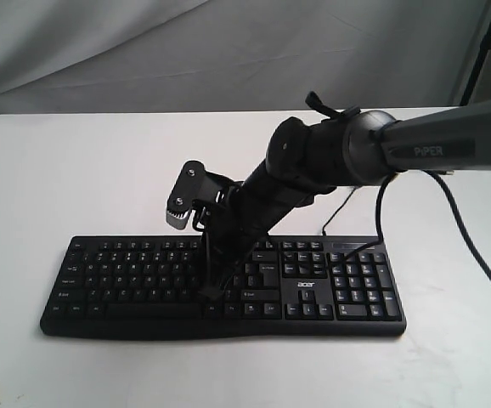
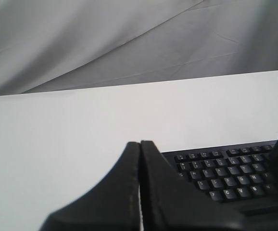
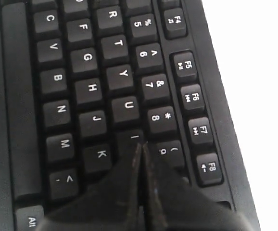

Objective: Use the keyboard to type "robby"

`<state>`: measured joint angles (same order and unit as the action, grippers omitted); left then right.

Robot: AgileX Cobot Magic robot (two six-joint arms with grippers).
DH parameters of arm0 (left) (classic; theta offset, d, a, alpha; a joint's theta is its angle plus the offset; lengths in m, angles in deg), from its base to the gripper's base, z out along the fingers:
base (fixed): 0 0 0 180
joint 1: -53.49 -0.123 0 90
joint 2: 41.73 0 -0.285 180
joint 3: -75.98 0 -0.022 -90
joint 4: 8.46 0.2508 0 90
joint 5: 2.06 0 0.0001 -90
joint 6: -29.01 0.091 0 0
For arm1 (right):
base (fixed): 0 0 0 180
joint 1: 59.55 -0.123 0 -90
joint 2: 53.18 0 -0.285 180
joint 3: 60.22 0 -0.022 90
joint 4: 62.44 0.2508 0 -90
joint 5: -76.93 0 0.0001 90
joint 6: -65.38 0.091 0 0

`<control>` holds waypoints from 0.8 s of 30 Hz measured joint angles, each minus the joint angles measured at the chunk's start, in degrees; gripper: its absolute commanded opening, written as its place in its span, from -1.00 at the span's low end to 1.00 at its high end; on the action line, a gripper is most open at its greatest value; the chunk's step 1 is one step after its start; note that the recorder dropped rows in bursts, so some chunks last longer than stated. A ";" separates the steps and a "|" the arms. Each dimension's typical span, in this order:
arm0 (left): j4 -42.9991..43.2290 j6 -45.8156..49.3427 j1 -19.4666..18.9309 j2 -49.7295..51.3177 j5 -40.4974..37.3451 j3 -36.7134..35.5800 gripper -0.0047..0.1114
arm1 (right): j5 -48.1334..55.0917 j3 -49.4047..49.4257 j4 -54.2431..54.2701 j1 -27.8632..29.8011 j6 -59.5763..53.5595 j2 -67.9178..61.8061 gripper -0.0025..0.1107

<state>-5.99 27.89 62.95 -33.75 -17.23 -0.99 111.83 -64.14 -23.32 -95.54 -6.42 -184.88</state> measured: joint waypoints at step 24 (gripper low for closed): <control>0.00 0.00 0.00 0.00 0.00 0.00 -0.92 | -2.77 0.00 1.76 -7.79 1.28 2.87 -0.96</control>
<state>-5.99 27.89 62.95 -33.75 -17.23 -0.99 109.05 -64.14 -21.56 -103.33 -5.14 -182.01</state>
